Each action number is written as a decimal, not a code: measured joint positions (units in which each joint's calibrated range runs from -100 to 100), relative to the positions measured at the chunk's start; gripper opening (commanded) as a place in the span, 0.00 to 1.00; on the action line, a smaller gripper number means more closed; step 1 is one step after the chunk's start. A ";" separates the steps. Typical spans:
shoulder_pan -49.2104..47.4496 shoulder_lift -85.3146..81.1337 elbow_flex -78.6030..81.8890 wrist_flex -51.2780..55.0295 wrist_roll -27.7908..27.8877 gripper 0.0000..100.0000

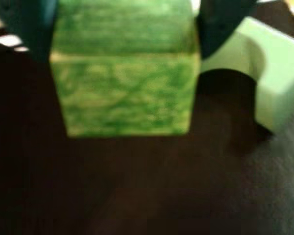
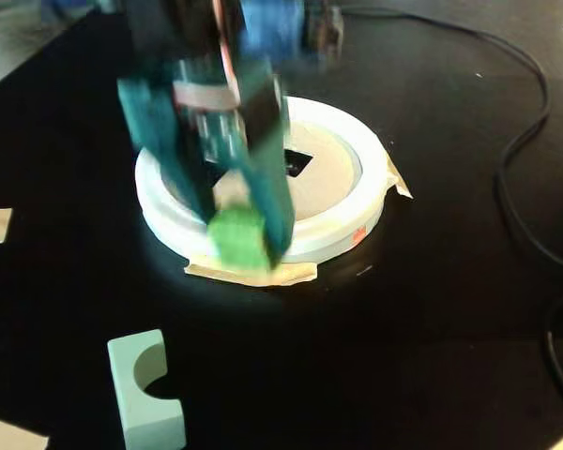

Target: Pick up the square block and drop it in corresponding square shaped hole

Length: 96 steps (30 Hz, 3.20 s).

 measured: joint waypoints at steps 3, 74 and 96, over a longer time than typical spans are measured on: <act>-5.29 -4.01 0.00 0.10 -2.49 0.32; -38.96 -2.76 35.43 -21.14 -17.73 0.84; -43.46 -9.72 35.53 -16.59 -19.24 0.84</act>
